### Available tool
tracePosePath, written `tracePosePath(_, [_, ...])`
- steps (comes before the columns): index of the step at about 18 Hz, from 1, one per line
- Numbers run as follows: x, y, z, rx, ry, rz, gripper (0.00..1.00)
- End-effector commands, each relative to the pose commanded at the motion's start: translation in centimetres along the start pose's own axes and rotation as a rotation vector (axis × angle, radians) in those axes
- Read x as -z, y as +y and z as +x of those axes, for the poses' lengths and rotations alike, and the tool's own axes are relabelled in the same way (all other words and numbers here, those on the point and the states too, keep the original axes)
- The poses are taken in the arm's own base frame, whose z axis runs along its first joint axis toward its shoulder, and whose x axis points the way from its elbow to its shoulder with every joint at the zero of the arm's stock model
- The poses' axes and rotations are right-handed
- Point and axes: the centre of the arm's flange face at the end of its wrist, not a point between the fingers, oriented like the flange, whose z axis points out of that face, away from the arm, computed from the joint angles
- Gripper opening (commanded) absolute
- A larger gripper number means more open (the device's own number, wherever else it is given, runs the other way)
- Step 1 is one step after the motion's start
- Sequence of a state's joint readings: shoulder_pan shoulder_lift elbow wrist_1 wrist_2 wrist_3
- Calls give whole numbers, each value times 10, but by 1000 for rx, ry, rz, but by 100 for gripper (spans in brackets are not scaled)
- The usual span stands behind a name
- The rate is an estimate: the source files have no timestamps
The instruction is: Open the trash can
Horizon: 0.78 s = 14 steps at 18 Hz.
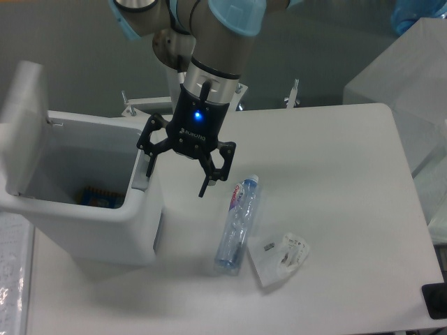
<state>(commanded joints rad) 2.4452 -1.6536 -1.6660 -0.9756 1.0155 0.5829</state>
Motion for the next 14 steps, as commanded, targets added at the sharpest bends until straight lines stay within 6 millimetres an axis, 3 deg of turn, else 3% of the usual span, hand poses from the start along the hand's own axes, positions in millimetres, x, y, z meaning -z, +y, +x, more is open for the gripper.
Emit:
tracePosePath(3, [19,-29,-12,-5,-26,49,100])
tracePosePath(5, [19,-35,-36,22,-49,51,100])
tracePosePath(7, [9,-31,-68,50,-64,41,100])
tracePosePath(9, [0,-29,-84,47,-78,41,100])
tracePosePath(14, [-26,4,-152,12,-198,-87,100])
